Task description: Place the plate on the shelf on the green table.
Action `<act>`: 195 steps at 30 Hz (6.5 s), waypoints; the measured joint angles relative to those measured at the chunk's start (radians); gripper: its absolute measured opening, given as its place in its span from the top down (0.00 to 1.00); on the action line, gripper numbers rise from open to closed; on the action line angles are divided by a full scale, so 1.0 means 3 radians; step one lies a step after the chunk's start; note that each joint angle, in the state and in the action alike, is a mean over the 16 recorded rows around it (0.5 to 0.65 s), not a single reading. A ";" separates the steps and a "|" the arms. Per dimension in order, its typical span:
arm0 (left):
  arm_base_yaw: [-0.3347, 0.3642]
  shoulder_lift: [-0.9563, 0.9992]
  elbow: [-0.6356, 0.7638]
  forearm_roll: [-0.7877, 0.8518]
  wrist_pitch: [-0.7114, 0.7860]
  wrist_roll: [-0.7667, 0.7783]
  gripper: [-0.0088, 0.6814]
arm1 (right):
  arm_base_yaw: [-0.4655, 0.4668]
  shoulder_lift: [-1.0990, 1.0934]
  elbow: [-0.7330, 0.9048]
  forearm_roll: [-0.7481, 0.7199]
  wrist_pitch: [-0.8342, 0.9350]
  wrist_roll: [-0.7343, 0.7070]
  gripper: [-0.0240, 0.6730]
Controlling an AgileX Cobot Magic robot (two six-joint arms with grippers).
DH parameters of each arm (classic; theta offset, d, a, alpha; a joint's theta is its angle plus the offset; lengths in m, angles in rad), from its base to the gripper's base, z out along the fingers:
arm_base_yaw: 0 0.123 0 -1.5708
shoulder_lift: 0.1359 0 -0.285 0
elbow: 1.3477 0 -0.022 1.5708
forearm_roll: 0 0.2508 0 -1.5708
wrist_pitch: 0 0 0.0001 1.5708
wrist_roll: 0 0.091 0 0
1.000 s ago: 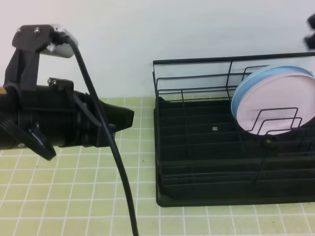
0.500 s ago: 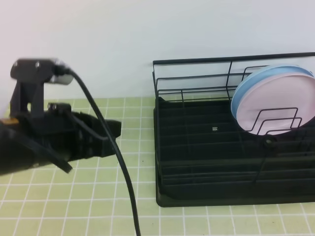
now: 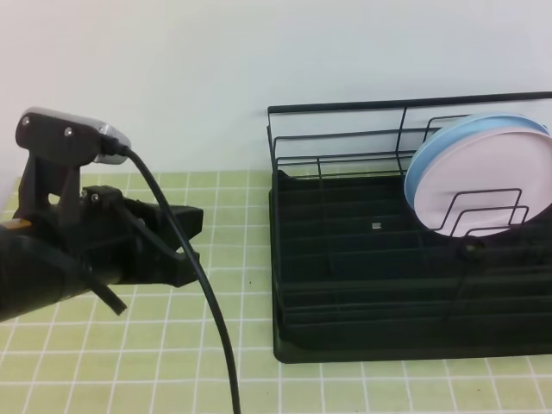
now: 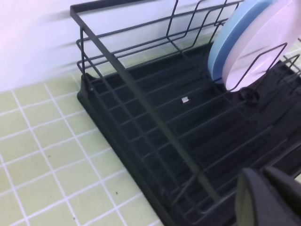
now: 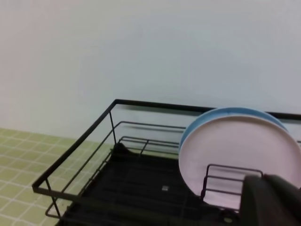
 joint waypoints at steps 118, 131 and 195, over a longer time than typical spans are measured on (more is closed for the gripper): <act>0.1064 -0.3719 0.2630 0.3180 -0.0098 -0.3170 0.99 | -0.0011 -0.0532 0.0723 -0.1030 -0.0025 0.0584 0.97; 0.1064 -0.3719 0.2630 0.3180 -0.0098 -0.3197 0.99 | -0.0162 -0.0966 0.1301 -0.1417 -0.0041 0.1089 0.97; 0.1058 -0.3714 0.2630 0.3180 -0.0098 -0.3197 0.99 | -0.0805 -0.0972 0.1310 -0.1357 0.0303 0.1129 0.97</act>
